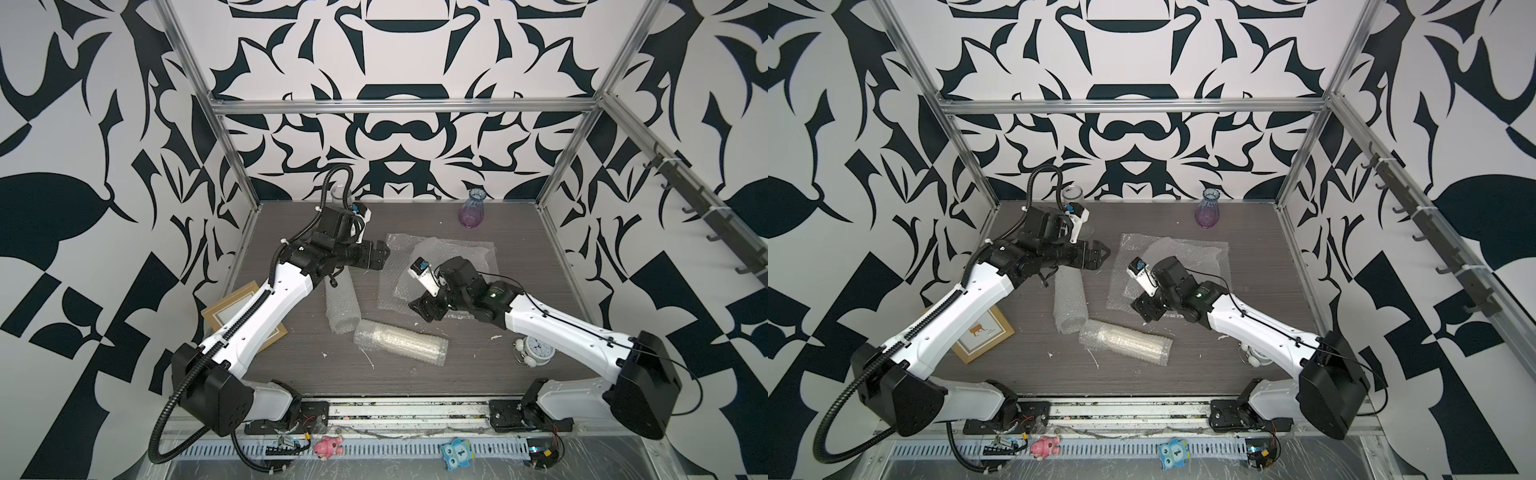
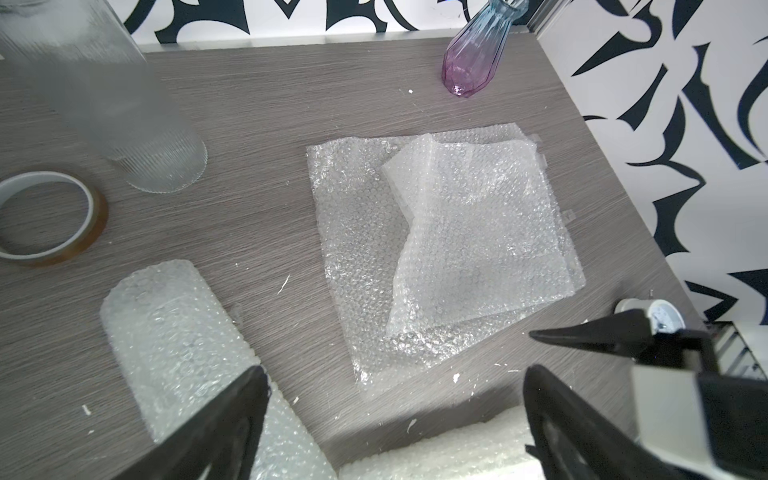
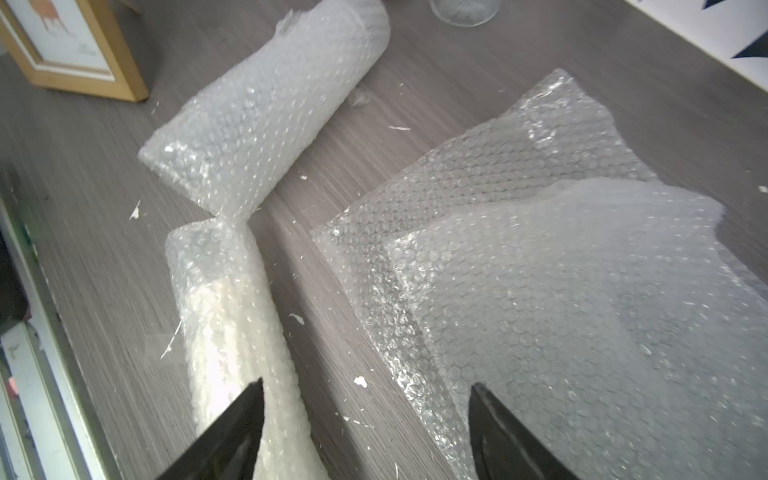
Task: Unwrap the vase from the bubble wrap
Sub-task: Pick up the bubble wrap from the center of the board.
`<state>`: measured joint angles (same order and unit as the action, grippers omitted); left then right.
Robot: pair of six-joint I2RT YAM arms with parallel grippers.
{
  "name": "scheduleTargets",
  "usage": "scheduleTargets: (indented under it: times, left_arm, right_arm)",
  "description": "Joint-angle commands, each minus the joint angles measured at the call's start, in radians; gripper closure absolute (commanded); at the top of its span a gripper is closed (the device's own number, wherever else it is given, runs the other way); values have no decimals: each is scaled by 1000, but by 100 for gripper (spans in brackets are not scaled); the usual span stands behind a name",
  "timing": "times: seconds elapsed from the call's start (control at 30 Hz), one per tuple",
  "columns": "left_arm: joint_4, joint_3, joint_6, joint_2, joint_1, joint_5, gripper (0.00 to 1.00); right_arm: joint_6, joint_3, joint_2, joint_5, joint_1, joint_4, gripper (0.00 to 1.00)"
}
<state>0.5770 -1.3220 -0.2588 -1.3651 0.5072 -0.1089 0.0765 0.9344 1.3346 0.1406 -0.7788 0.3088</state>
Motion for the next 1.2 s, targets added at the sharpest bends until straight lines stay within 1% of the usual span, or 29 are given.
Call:
scheduleTargets:
  times: [0.0, 0.17, 0.33, 0.43, 0.67, 0.77, 0.97, 1.17]
  left_arm:
    - [-35, 22, -34, 29, -29, -67, 1]
    - [-37, 23, -43, 20, -56, -83, 1]
    - [-37, 21, -52, 9, -70, -95, 1]
    - [-41, 23, -55, 8, -76, -103, 1]
    - [-49, 26, -68, -10, -92, -129, 1]
    - [-50, 26, -69, -14, -99, -130, 1]
    - [-55, 29, -76, -18, -114, -136, 1]
    - [-56, 30, -75, -24, -121, -137, 1]
  right_arm:
    - [93, 59, 29, 49, -64, 56, 22]
    - [170, 136, 130, 50, -135, 161, 22]
    - [221, 207, 225, 11, -186, 261, 22]
    - [230, 219, 255, -10, -203, 288, 22]
    - [238, 247, 312, -8, -239, 330, 21]
    - [238, 256, 337, -42, -256, 348, 21]
    - [240, 271, 383, -193, -301, 356, 20]
    - [240, 278, 431, -204, -322, 333, 20]
